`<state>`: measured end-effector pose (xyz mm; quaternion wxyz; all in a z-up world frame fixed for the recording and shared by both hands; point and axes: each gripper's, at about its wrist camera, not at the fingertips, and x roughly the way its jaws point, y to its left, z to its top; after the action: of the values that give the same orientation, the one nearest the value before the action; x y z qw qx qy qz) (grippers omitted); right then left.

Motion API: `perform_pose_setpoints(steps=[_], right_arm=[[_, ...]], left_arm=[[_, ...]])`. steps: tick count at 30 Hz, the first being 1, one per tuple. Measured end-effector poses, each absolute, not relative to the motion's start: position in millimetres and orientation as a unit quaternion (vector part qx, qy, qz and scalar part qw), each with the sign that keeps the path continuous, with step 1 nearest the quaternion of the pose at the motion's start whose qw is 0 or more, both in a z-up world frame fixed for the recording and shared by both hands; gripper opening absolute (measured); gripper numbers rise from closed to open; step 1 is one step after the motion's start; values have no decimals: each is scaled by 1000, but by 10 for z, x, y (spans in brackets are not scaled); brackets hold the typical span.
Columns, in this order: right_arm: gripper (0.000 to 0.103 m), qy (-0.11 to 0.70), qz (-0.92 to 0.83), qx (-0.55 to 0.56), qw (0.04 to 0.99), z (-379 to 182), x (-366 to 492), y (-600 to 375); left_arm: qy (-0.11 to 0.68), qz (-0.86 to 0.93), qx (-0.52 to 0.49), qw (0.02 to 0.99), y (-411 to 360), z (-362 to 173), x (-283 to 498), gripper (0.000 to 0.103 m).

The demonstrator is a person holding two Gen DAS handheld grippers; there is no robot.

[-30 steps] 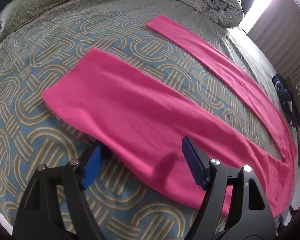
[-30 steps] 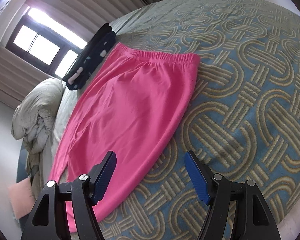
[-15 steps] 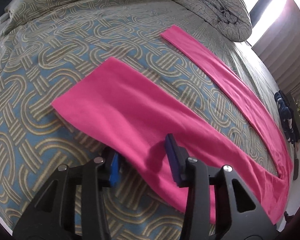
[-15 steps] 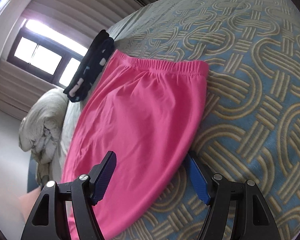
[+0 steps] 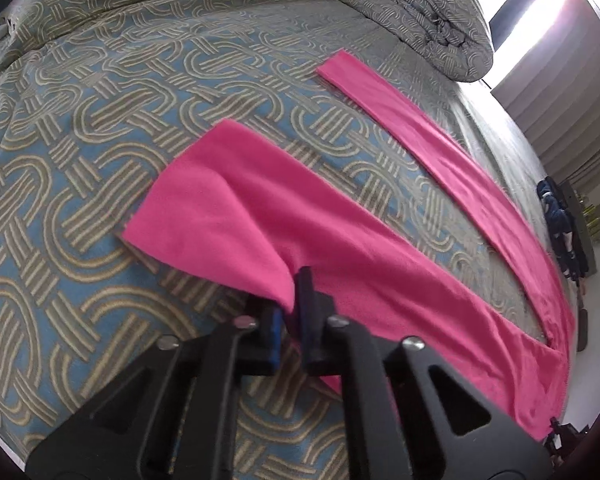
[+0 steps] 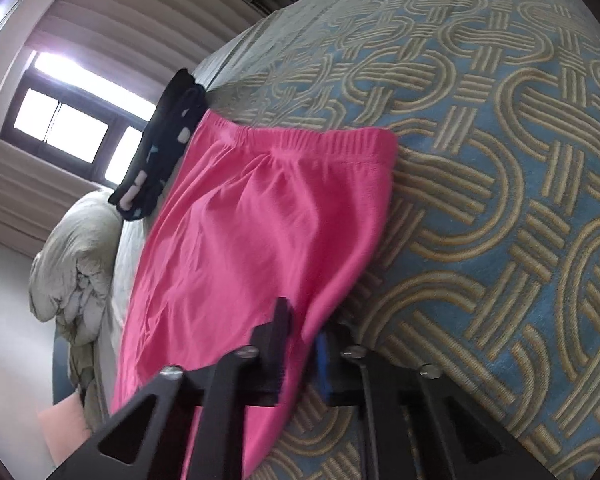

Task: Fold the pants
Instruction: 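Close the left tool on the pant leg while the right tool grips the waistband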

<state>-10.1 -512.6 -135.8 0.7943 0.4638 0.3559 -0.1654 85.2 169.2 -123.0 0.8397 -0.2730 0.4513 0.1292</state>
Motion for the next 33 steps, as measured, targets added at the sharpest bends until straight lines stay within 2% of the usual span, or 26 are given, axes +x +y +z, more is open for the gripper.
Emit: perform_pose_setpoints(steps=[19,33], right_arm=[[6,323,-140,428,832,-787,34,-4953],[6,304,-120,409,852,-446,579,-4961]], left_arm=[[404,92,-276,867,1684,-794,953,5],[389,63,-226,891,1537,-279,1846,5]])
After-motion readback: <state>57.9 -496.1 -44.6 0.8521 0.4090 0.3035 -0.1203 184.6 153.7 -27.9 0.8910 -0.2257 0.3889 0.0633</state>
